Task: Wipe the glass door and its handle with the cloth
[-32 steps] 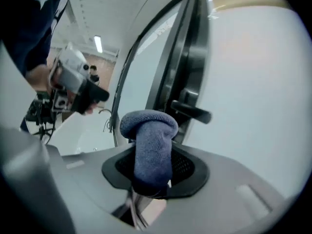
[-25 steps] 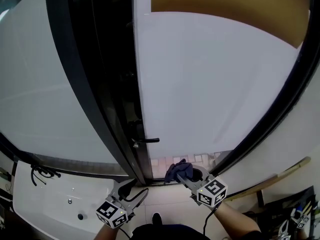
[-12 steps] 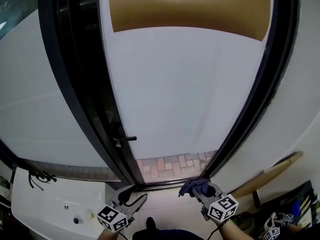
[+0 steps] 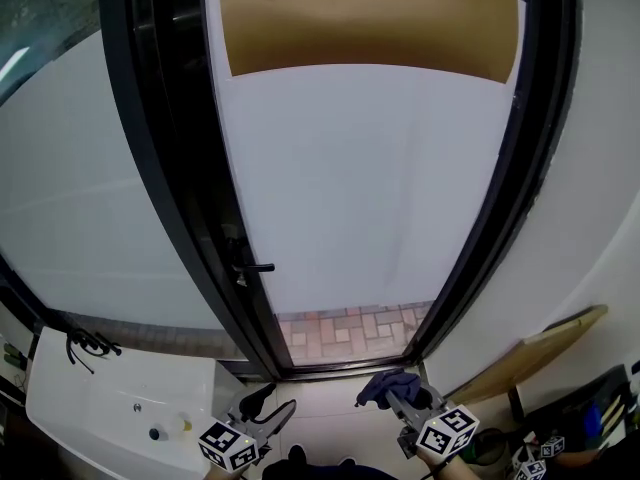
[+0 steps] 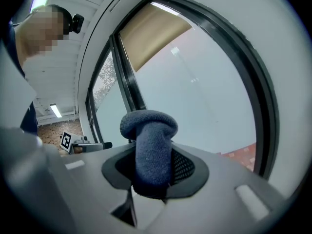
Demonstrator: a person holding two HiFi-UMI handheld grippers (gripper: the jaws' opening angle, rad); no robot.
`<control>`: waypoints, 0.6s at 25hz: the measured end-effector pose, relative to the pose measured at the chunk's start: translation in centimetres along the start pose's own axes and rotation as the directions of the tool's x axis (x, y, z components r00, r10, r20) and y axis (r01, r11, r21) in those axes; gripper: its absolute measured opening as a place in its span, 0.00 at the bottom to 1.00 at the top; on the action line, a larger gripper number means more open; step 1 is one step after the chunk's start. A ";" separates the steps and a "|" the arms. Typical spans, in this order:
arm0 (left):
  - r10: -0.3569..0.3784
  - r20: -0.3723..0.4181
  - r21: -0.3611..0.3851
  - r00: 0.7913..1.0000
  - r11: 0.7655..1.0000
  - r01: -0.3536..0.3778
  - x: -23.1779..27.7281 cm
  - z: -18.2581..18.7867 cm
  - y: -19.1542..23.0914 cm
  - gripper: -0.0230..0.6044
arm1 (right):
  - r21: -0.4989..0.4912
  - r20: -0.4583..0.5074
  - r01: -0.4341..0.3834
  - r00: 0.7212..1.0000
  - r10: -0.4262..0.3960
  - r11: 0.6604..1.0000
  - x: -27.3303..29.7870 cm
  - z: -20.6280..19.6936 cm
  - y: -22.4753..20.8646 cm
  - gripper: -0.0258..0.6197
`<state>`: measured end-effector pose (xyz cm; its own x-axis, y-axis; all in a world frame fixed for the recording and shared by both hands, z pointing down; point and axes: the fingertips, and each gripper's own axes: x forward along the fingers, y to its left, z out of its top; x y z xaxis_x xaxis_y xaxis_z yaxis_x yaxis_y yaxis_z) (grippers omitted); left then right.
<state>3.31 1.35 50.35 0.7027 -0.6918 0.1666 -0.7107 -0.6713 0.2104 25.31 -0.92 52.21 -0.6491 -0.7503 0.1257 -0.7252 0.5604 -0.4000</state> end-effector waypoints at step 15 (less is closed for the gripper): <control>-0.044 0.023 0.004 0.999 0.999 0.044 -4.3 0.7 2.6 0.39 | -0.029 0.042 0.033 0.999 -0.032 0.999 1.5 0.6 6.0 0.25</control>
<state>-1.58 2.34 49.55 0.7322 -0.6676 0.1352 -0.6795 -0.7021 0.2132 20.11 1.09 49.45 -0.6158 -0.7815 0.1004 -0.7525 0.5456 -0.3688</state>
